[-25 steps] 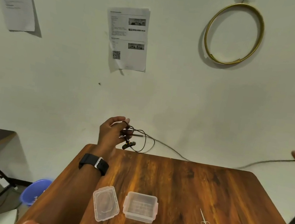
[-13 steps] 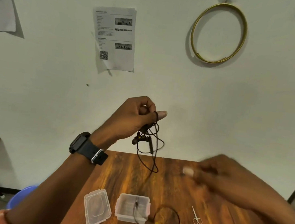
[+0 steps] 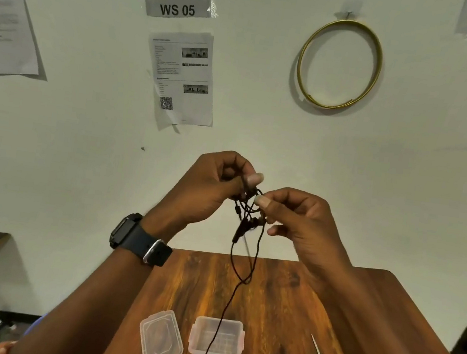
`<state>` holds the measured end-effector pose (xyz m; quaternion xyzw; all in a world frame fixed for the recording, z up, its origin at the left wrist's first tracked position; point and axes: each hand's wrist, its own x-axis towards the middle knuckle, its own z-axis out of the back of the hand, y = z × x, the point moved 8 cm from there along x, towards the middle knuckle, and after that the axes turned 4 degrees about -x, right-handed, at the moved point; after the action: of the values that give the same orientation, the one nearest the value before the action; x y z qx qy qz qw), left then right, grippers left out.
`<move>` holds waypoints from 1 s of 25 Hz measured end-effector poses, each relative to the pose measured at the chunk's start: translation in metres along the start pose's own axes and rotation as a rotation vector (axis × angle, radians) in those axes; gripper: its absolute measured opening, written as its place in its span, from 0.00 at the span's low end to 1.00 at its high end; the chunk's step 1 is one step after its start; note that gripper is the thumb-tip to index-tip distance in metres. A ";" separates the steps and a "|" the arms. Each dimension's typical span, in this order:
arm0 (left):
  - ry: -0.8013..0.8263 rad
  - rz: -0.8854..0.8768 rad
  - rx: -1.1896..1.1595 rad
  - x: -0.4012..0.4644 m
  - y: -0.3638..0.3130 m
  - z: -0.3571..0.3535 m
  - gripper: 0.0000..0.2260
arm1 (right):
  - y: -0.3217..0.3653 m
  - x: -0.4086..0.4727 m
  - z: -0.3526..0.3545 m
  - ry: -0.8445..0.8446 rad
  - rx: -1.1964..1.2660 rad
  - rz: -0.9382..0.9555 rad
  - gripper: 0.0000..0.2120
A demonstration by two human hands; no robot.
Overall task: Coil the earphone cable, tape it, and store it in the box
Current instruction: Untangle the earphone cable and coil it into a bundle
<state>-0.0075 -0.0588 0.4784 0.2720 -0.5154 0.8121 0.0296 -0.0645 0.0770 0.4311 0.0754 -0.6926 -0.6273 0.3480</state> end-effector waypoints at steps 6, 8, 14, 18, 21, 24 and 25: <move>-0.115 0.007 -0.083 -0.012 0.000 0.007 0.05 | -0.001 0.000 0.011 -0.194 -0.113 0.076 0.03; -0.088 0.007 -0.049 -0.017 0.003 0.002 0.06 | 0.006 -0.004 0.020 -0.329 -0.210 0.191 0.04; -0.080 -0.095 0.336 -0.032 0.005 -0.013 0.08 | -0.016 0.003 0.017 -0.120 0.512 -0.106 0.11; -0.101 -0.216 0.105 -0.033 0.003 -0.017 0.06 | -0.030 0.001 0.016 -0.070 0.373 -0.204 0.15; 0.046 -0.164 -0.319 -0.033 0.019 -0.032 0.07 | -0.027 0.001 0.023 -0.206 0.135 -0.110 0.14; 0.029 -0.048 -0.623 -0.036 0.037 -0.035 0.10 | -0.014 0.000 0.027 -0.293 0.127 0.035 0.09; 0.004 -0.004 -0.672 -0.037 0.041 -0.034 0.10 | -0.010 -0.002 0.029 -0.322 0.120 0.083 0.07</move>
<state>-0.0031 -0.0404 0.4160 0.2467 -0.7538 0.5971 0.1203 -0.0831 0.0992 0.4218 -0.0338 -0.7782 -0.5738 0.2532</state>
